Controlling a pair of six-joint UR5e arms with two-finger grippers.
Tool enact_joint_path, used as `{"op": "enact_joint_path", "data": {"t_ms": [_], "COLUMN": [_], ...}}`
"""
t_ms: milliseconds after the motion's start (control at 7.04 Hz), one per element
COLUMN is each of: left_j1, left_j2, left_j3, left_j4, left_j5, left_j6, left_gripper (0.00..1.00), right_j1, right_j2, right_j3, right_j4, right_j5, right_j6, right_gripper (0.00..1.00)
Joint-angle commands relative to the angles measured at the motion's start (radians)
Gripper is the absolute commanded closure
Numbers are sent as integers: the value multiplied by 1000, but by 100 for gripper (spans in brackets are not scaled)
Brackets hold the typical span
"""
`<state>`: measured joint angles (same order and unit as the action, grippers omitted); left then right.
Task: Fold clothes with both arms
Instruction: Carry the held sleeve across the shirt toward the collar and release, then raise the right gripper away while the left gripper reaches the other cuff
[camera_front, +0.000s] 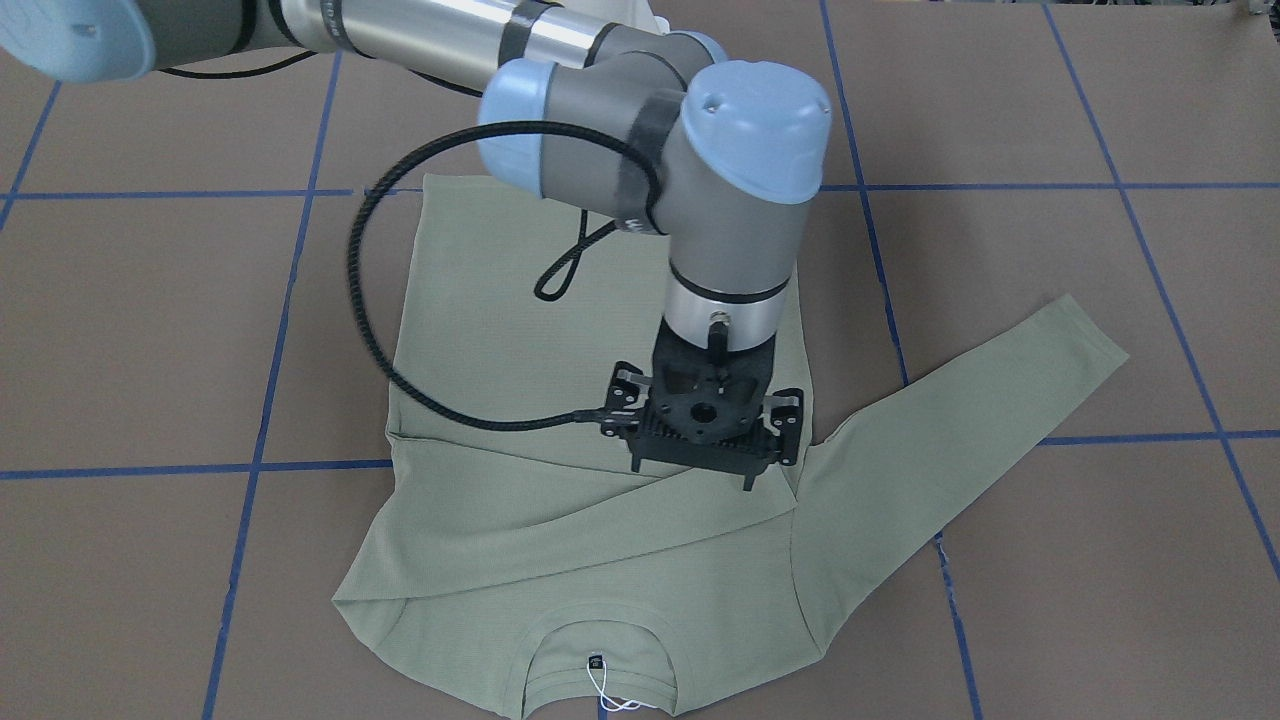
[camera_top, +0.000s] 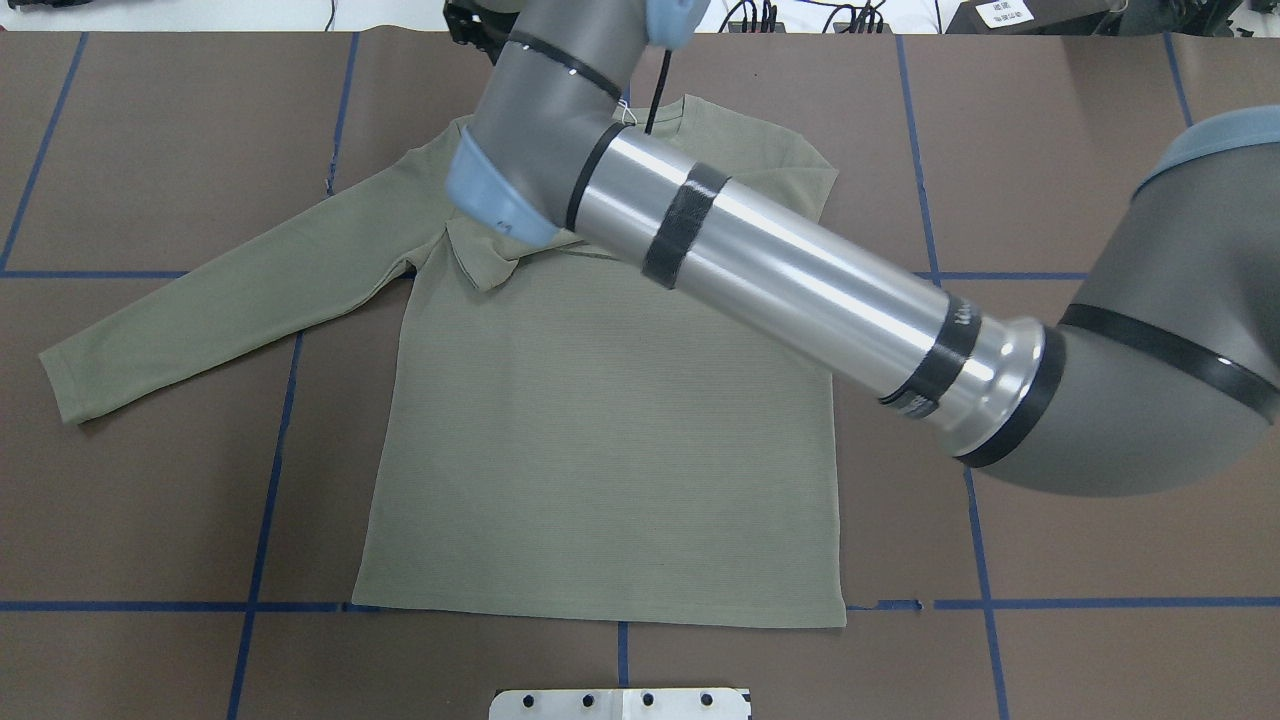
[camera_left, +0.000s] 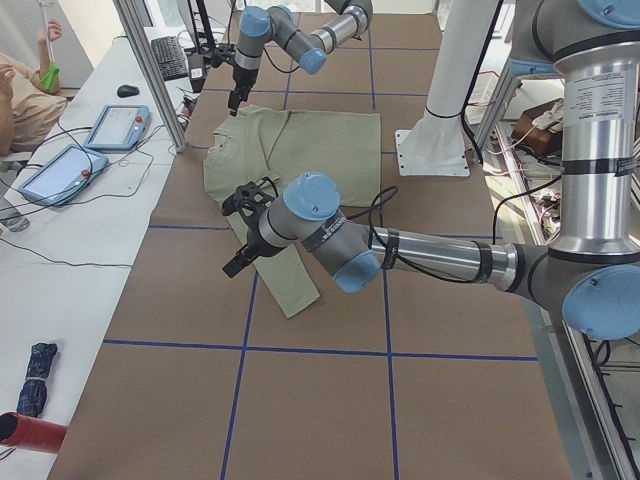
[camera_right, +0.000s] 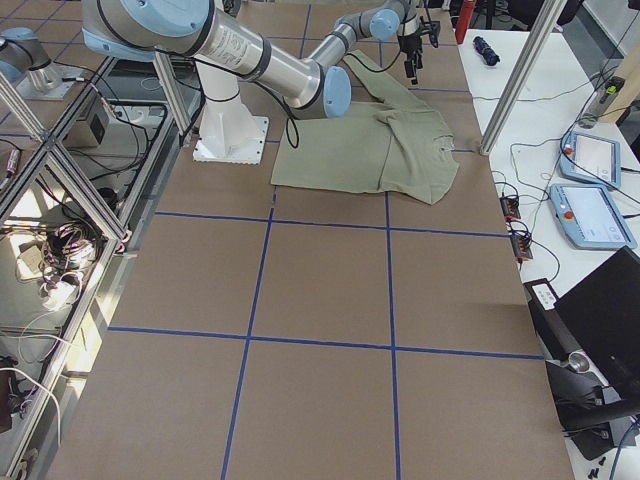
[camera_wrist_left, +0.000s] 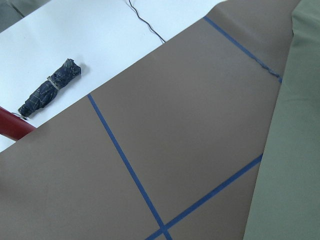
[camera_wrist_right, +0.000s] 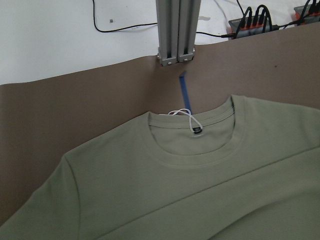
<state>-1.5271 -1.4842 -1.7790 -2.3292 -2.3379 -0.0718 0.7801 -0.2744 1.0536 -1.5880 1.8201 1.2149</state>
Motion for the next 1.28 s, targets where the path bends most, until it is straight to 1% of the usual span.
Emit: {"op": "enact_joint_path", "data": {"t_ms": [0,142,284,426,568,710,852,994,1136], "left_j1": [189,276,362,434,505,563,599,620,658], "left_j2": [45,101,149,178,185,183,174,173,171], "left_j3": [-3,-4,3,12,44,106,190,225,227], "left_j4": [-85,-160,-201,-206,-210,-276,-362,-428,-432], "left_j5": [38,142,222,244,317,392,408,413,417], "left_j6": [-191,-236,-244,-244,-249,-285,-299,-313,-342], "left_gripper": [0,0,0,0,0,0,0,0,0], "right_j1": [154,226,292,341,366,373,373,373,372], "right_j2": [-226,-356,-506,-652,-765,-819,-830,-832,-832], "right_j3": [275,384,510,643,742,794,812,815,815], "right_j4": [-130,-138,-142,-141,-141,-141,-139,-139,-139], "right_j5": [184,249,330,362,370,369,367,366,366], "right_j6": [-278,-396,-499,-567,-575,-583,-581,-581,-580], "right_gripper": [0,0,0,0,0,0,0,0,0]}}
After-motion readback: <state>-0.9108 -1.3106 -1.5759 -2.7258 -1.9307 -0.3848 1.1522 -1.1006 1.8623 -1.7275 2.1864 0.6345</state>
